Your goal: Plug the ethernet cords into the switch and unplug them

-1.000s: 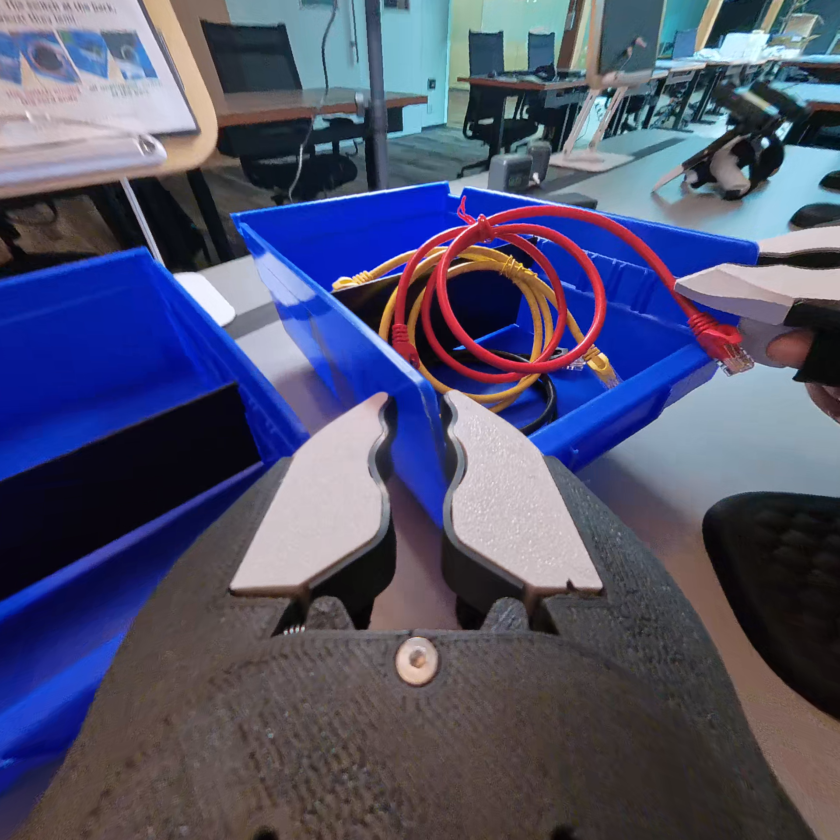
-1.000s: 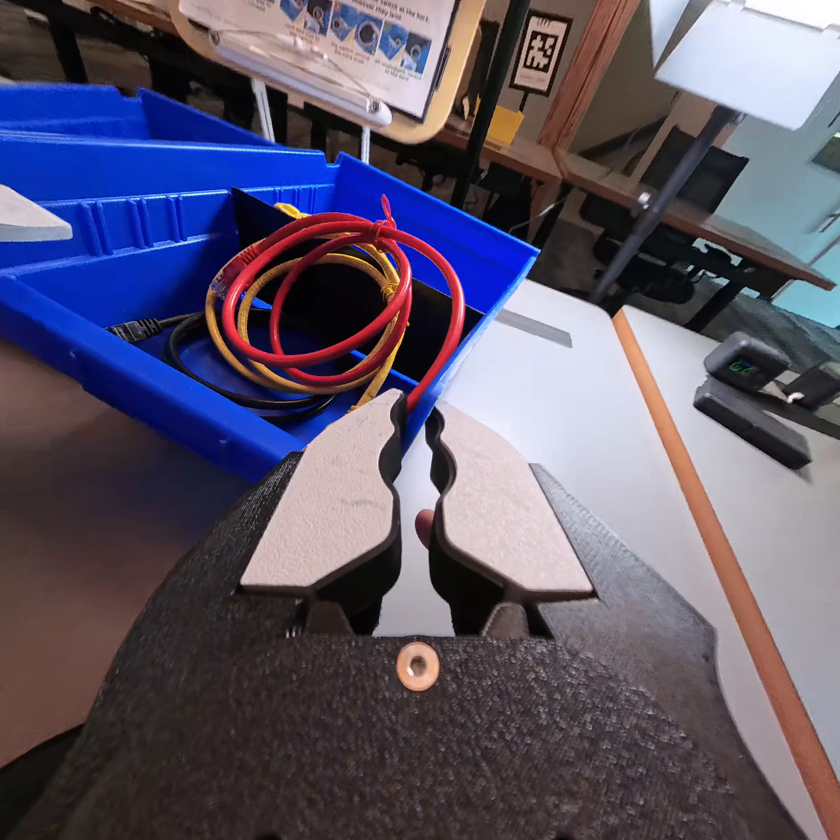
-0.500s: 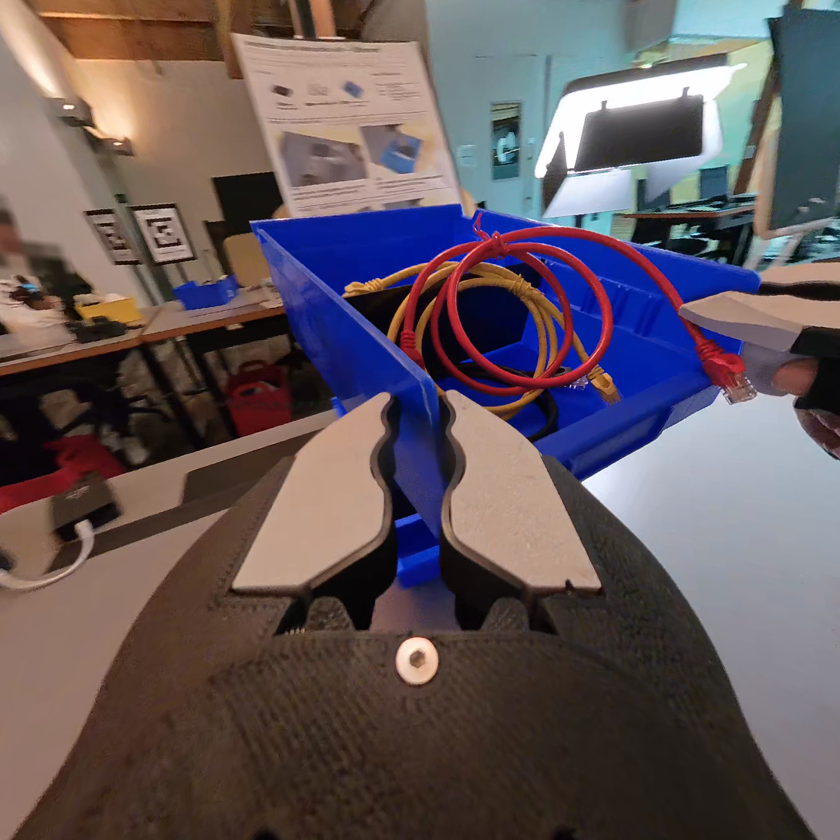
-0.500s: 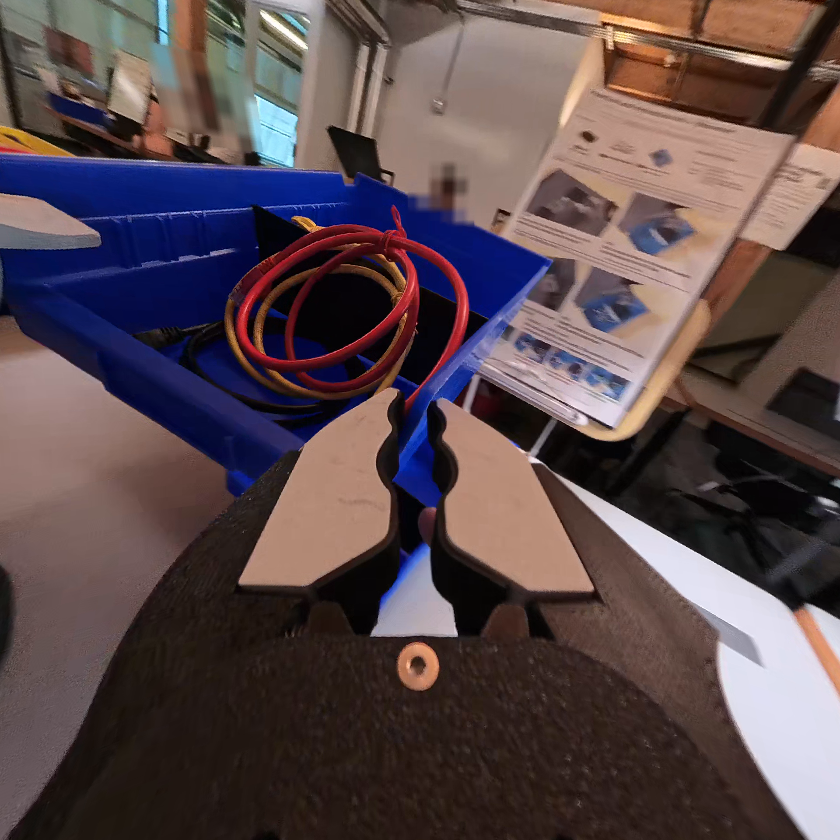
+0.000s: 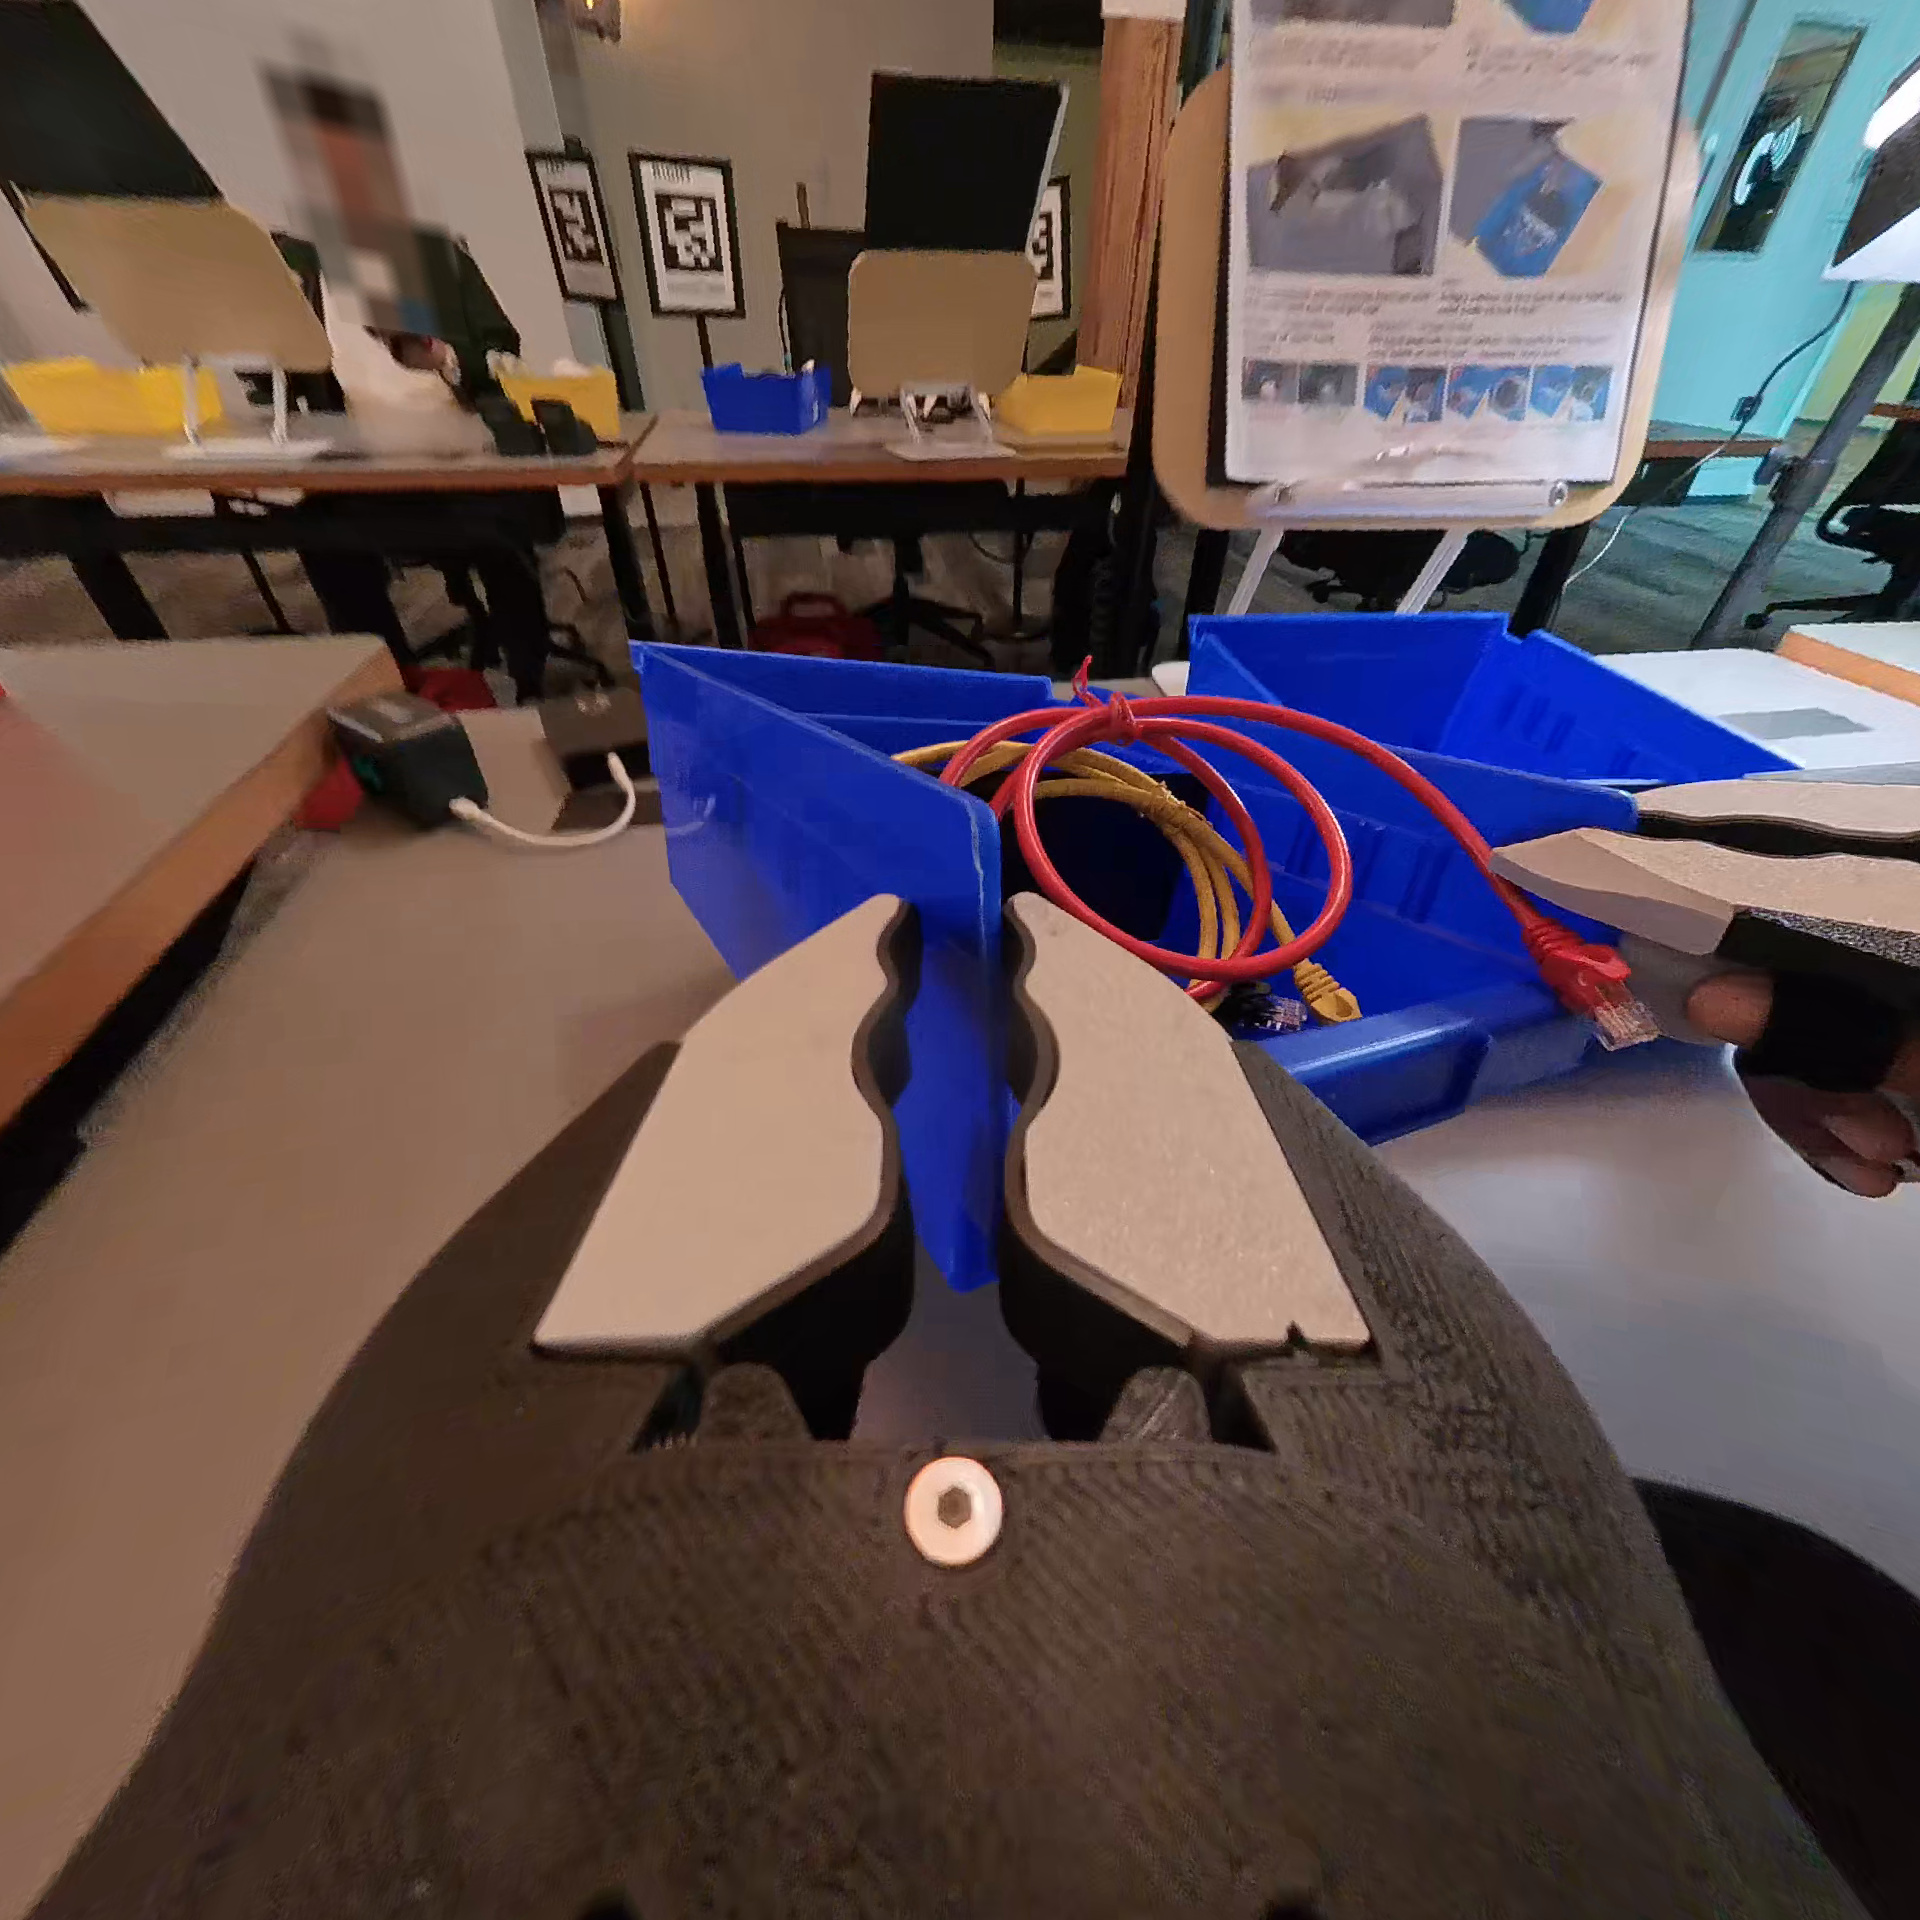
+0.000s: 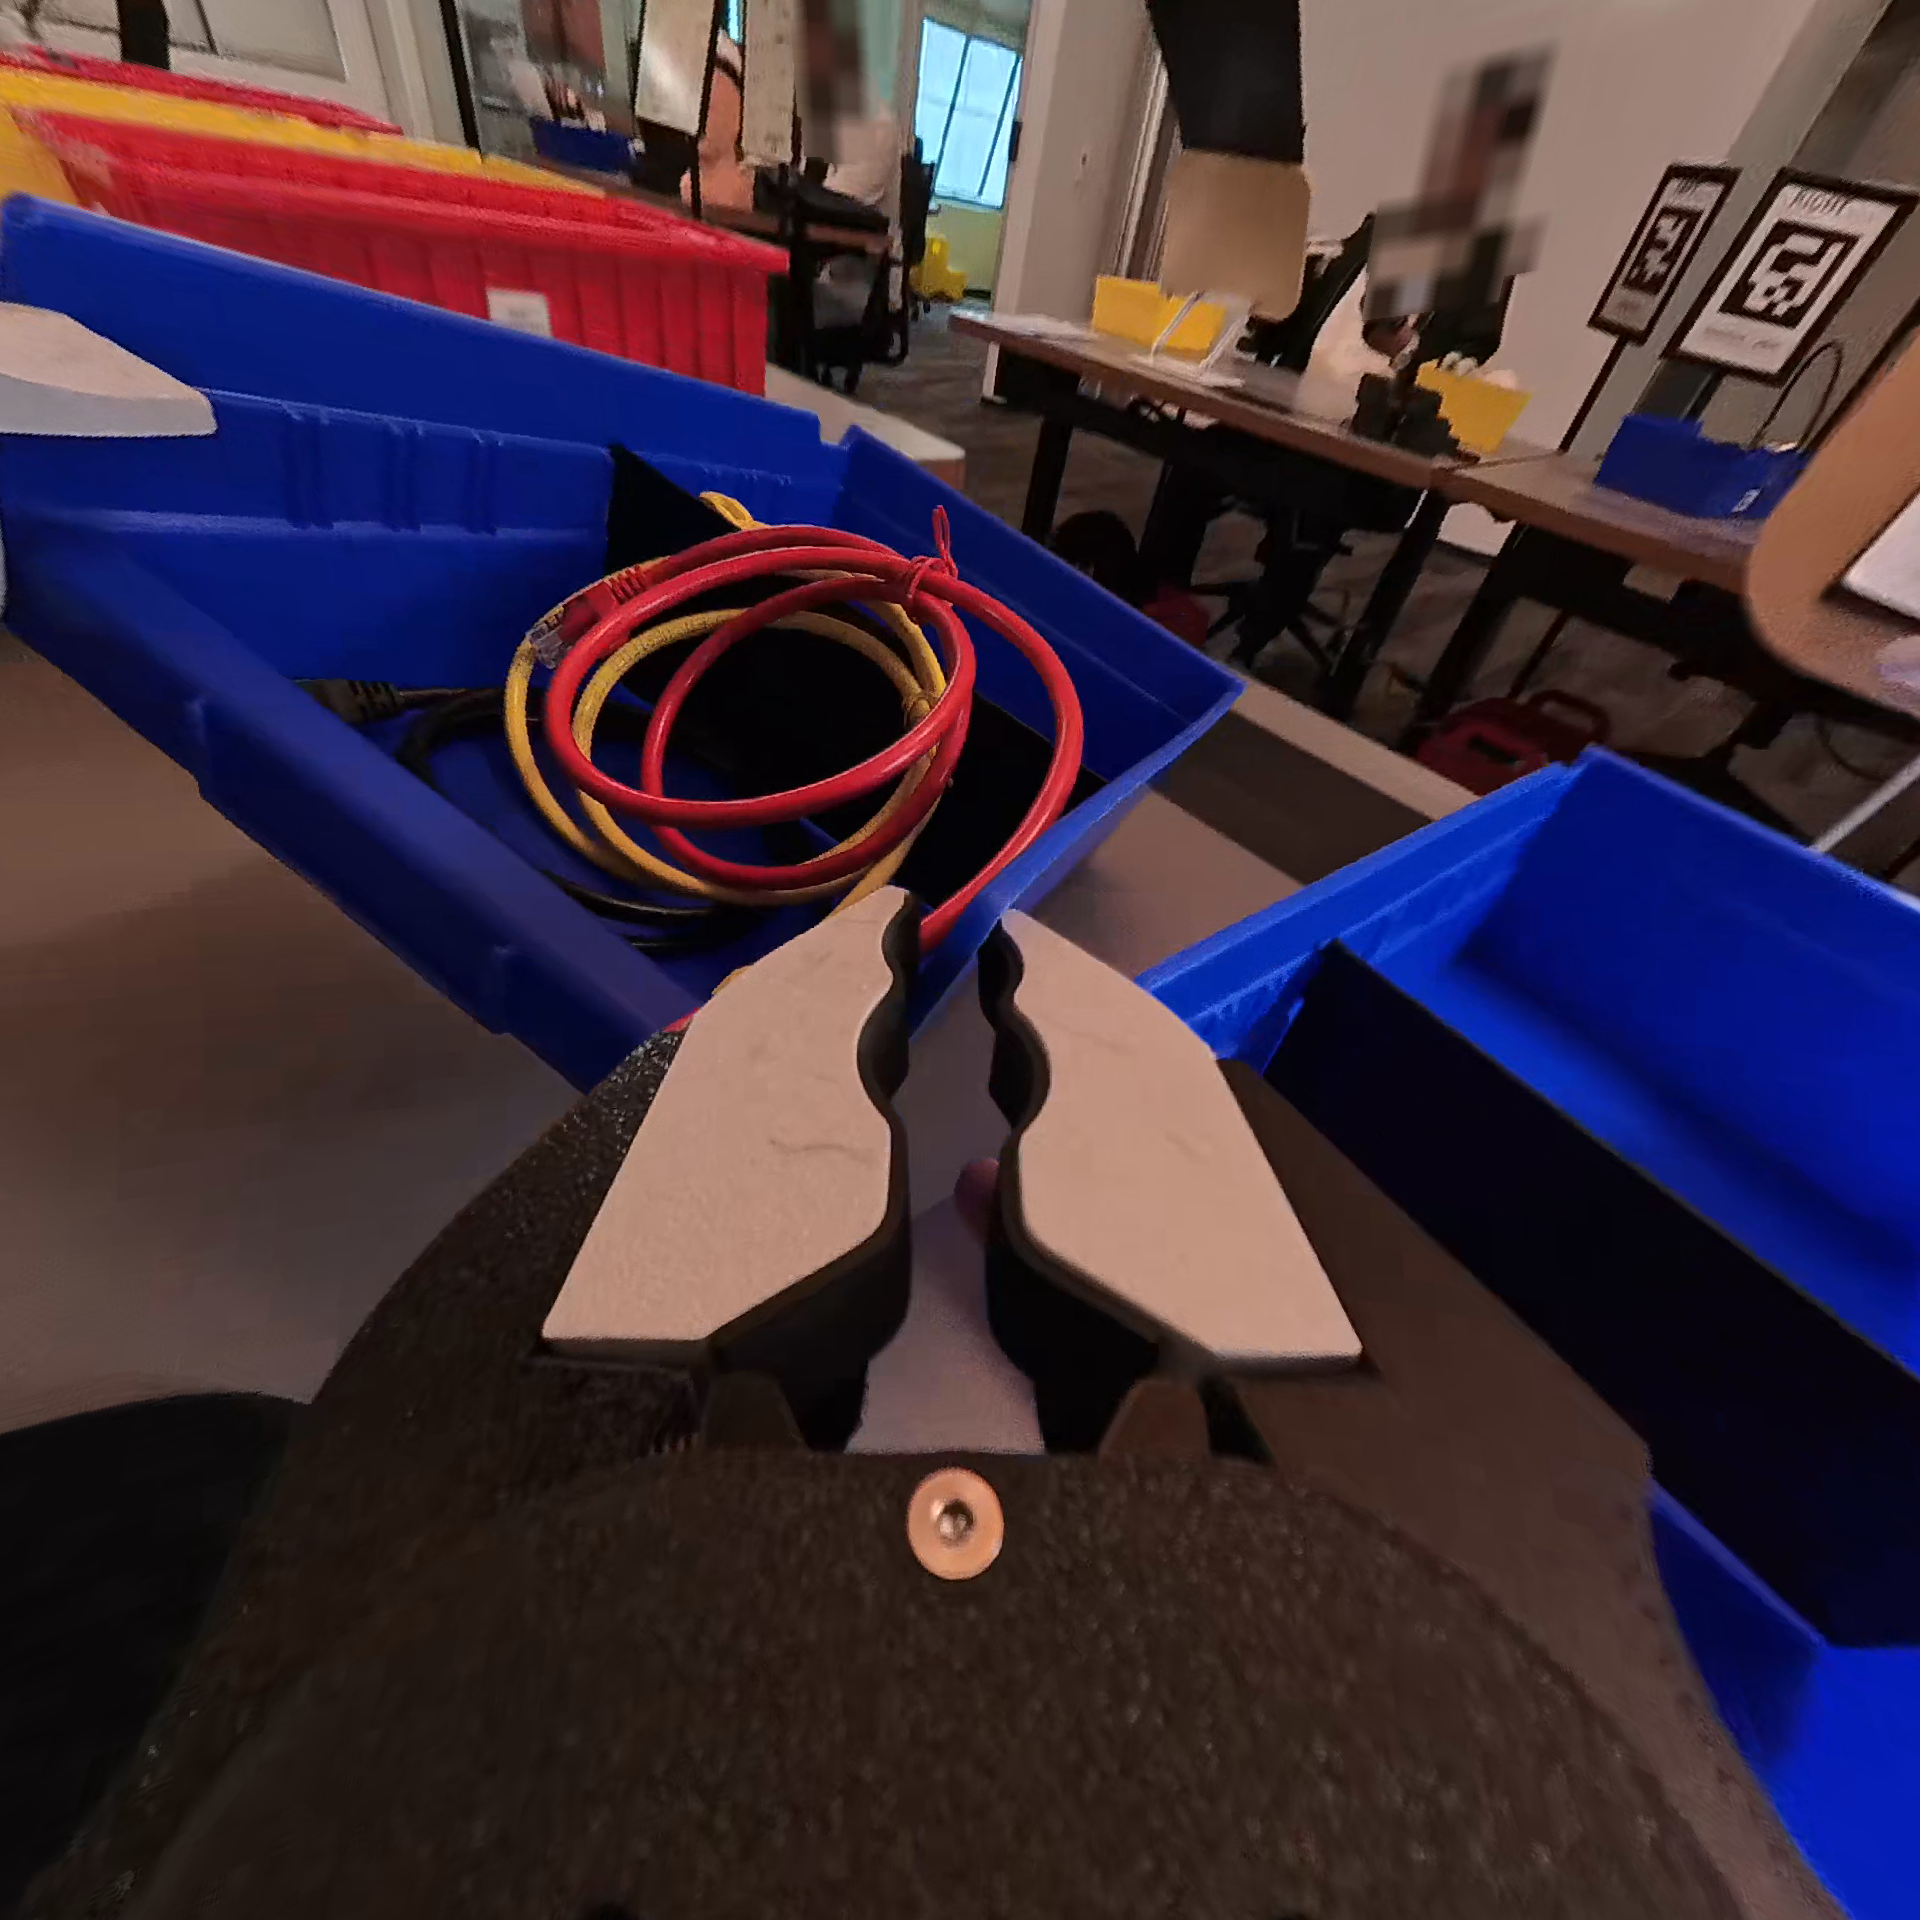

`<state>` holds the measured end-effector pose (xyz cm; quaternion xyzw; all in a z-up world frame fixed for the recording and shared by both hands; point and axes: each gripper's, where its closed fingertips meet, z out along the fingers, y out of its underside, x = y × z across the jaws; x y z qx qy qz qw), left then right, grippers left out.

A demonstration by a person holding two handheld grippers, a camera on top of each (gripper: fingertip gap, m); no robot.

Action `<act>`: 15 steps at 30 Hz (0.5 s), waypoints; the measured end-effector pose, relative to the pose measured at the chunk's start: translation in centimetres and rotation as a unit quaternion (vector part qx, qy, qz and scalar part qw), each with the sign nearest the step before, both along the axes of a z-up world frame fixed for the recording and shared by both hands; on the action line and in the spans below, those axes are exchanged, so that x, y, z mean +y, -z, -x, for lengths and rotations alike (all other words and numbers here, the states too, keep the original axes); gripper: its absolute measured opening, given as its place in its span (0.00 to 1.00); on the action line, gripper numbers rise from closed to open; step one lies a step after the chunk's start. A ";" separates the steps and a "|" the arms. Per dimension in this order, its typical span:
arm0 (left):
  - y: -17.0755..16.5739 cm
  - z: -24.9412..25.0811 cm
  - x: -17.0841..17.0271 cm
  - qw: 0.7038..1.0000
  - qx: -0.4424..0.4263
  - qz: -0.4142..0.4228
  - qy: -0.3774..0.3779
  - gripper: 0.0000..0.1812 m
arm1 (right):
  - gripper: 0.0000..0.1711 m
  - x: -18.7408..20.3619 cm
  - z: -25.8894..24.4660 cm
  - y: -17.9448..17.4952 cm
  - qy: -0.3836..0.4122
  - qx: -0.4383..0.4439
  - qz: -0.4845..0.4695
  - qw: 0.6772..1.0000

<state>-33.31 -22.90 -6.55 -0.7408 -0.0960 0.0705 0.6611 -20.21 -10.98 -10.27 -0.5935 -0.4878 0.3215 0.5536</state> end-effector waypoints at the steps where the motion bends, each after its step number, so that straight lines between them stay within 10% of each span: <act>1: 1.0 0.4 0.1 1.000 -0.004 0.006 0.000 0.08 | 0.06 0.0 0.1 0.5 -0.001 0.001 -0.005 1.000; 15: 8.0 -0.9 3.0 0.992 -0.051 0.088 0.070 0.13 | 0.15 0.5 -3.7 4.1 -0.096 -0.138 0.060 0.984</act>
